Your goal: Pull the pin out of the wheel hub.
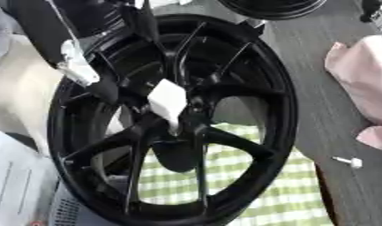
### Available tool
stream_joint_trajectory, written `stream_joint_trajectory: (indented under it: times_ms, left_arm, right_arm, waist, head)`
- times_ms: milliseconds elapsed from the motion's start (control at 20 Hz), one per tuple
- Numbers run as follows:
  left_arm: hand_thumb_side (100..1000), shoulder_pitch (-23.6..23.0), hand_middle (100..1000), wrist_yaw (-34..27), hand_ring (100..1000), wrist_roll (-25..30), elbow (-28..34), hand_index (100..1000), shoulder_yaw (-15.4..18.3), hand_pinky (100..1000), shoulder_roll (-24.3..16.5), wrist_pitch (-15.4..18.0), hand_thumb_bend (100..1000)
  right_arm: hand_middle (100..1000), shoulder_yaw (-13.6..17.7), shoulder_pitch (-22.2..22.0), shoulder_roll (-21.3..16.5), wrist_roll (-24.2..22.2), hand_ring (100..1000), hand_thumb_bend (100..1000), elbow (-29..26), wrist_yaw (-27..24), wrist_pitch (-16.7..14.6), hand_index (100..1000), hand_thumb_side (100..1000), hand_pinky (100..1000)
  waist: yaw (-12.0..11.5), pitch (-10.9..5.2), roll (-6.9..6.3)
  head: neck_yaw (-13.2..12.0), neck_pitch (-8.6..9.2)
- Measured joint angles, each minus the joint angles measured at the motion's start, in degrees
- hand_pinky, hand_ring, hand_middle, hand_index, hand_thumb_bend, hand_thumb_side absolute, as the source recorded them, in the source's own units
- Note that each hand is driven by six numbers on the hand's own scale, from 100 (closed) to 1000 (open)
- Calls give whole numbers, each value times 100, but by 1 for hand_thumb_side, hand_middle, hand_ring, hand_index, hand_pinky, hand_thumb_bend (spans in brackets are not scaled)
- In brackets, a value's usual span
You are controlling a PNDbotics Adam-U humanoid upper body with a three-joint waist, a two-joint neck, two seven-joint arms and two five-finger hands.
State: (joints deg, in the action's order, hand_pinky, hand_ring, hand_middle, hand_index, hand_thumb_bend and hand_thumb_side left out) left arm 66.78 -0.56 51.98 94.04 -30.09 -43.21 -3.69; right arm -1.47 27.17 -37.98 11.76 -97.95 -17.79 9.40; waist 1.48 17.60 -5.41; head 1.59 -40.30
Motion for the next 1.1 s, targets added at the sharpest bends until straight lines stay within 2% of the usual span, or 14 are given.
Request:
stream_joint_trajectory:
  times_ms: [650,950,1100]
  left_arm:
    - [348,118,745,-94,803,0,-447,823,-297,803,325,-105,788]
    - [334,133,738,-309,799,6,-787,821,-394,797,431,-262,807]
    - [328,135,738,-393,799,2,-832,820,-398,797,446,-302,808]
  right_arm:
    - [675,-32,88,46,-17,730,366,2,-9,18,780,436,944]
    - [675,-32,138,56,-14,730,365,19,-54,22,779,437,944]
    - [674,-32,147,60,-13,729,364,34,-58,23,779,436,944]
  waist:
    - [73,22,-28]
    - [97,44,-30]
    - [98,48,-39]
  head:
    - [-5,-101]
    - [-4,-296]
    - [-3,-298]
